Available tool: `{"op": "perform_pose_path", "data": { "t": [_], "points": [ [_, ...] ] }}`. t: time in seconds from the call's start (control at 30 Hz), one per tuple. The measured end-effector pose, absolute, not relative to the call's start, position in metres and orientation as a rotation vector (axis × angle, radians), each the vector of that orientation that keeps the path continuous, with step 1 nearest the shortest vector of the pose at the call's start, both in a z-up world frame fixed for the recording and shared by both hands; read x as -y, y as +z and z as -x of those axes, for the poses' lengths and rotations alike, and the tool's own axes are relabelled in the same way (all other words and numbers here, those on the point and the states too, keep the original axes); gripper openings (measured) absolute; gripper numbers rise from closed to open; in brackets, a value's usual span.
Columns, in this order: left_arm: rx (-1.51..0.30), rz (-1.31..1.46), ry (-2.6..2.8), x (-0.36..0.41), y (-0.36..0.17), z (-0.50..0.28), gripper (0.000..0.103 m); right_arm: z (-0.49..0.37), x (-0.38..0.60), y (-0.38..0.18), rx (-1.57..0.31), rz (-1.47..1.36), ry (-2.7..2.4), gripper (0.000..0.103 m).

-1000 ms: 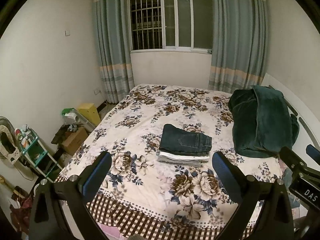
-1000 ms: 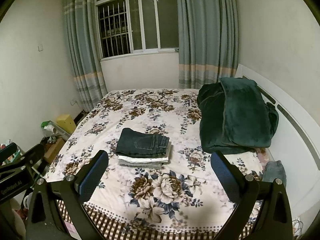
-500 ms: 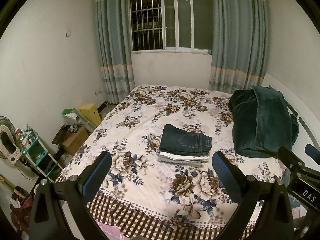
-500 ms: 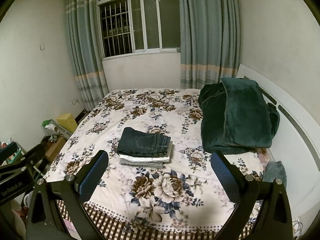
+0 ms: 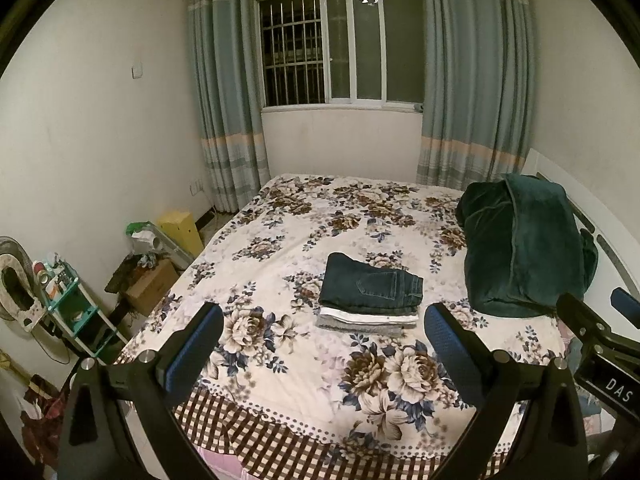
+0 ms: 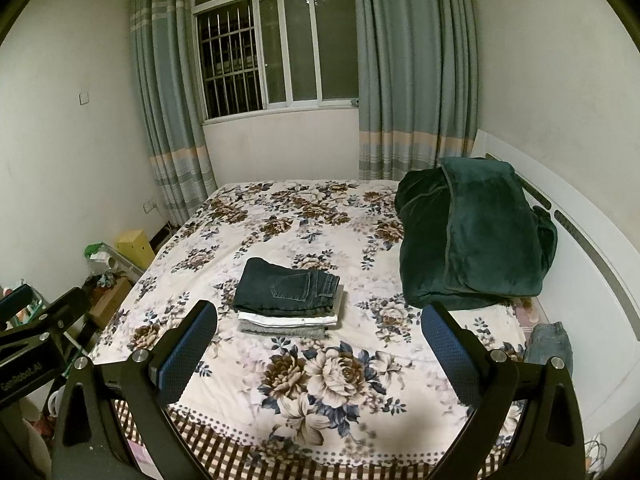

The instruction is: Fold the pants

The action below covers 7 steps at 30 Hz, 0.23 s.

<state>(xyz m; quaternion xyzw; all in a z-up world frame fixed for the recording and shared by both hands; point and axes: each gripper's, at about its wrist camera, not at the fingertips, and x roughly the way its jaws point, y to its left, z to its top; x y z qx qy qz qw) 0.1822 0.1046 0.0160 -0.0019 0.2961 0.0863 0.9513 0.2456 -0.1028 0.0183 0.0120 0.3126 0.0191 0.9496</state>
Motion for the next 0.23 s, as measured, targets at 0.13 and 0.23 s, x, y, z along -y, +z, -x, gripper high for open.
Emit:
{"op": "perform_pose_path", "data": {
  "t": [0.13, 0.23],
  "points": [
    [-0.600, 0.002, 0.170, -0.1031, 0.0202, -0.1832, 0.103, -0.2448, 0.1031, 0.0179, -0.633, -0.022, 0.038, 0.103],
    [-0.585, -0.009, 0.177, -0.1019, 0.0226, -0.1816, 0.103, -0.2447, 0.1031, 0.0177, -0.631, -0.022, 0.037, 0.103]
  ]
}}
